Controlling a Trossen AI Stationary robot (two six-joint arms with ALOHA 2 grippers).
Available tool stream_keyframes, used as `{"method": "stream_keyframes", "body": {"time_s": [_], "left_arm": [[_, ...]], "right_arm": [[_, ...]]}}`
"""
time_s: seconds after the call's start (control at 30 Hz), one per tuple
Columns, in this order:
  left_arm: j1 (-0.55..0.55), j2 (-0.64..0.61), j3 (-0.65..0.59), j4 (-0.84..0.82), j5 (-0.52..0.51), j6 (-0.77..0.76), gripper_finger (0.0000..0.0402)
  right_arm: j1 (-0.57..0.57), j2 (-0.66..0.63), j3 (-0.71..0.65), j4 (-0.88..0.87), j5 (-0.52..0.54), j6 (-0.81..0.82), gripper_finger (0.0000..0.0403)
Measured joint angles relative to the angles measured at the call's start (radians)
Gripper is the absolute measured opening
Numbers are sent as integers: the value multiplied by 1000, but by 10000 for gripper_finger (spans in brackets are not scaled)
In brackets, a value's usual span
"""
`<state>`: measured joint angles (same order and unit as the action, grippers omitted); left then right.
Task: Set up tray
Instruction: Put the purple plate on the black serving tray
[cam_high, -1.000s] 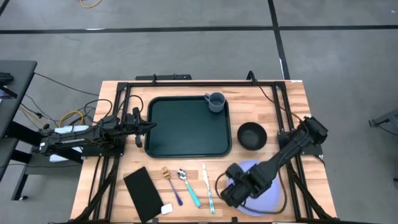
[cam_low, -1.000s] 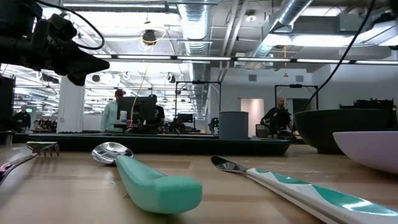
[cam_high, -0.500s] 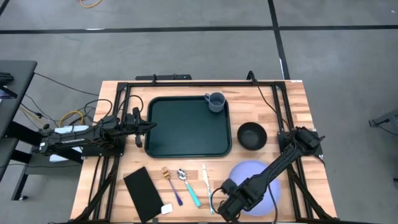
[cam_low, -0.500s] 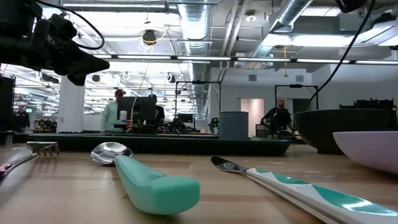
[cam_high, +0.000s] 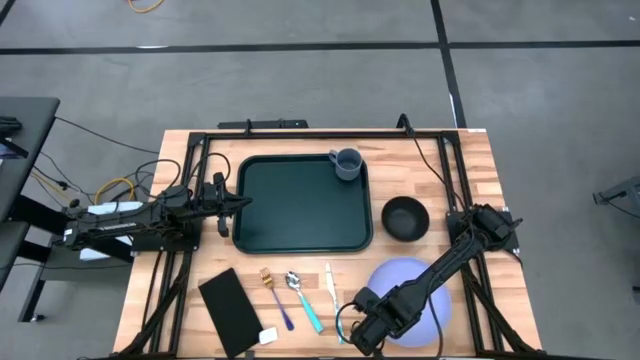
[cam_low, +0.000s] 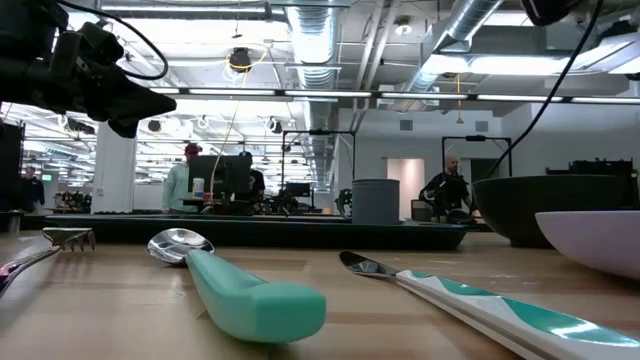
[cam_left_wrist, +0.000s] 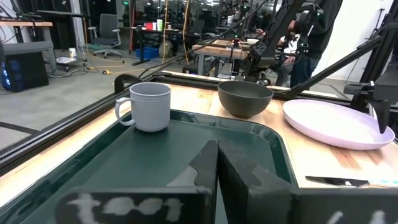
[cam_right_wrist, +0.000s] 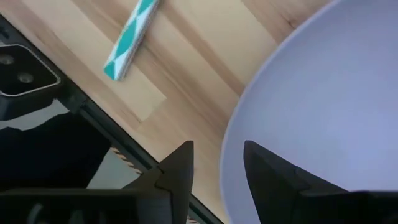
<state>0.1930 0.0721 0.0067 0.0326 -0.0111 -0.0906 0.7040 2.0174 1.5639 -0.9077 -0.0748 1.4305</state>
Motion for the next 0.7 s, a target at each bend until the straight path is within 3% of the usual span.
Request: {"method": "stream_keyframes", "body": {"time_s": [0.7], "left_arm": [[0, 0, 0, 0, 0, 0, 0]], "right_arm": [[-7, 0, -91, 92, -20, -51, 128]]}}
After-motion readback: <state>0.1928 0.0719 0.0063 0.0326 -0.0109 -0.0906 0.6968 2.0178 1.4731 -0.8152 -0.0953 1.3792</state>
